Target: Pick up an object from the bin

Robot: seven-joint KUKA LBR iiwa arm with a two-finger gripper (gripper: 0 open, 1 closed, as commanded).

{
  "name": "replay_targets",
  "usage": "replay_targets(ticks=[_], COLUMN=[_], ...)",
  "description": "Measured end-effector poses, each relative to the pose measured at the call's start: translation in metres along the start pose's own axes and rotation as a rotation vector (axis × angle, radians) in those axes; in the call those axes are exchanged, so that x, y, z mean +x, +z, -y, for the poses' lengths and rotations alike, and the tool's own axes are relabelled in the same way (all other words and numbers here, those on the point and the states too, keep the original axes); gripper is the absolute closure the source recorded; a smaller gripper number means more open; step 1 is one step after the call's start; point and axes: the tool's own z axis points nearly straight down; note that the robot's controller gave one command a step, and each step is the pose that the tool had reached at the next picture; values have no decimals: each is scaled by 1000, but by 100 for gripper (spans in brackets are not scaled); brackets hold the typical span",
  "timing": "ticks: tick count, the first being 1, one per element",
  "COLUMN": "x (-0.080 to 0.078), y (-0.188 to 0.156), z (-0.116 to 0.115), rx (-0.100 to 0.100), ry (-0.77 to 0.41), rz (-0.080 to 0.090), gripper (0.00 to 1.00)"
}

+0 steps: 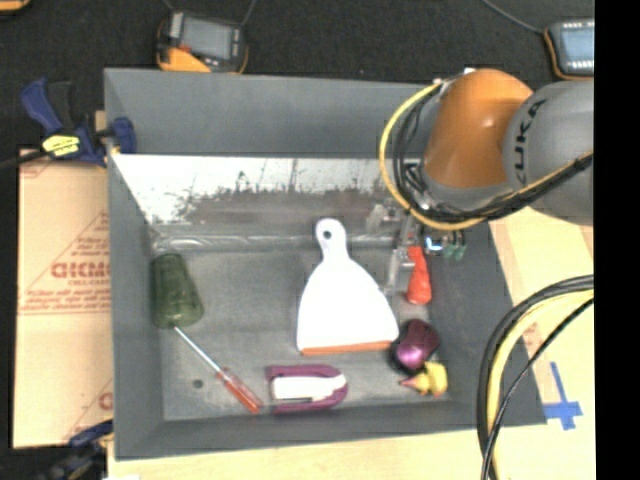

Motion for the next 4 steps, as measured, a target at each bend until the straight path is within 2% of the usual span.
replay_targets(ticks=[1,2,3,4], x=[-2,-12,2,2], y=[-5,24,29,45], z=[0,-20,-28,-23], rx=[1,-1,3,1], ry=[-1,52,-124,-250], rz=[8,6,8,8], gripper=[0,0,0,0])
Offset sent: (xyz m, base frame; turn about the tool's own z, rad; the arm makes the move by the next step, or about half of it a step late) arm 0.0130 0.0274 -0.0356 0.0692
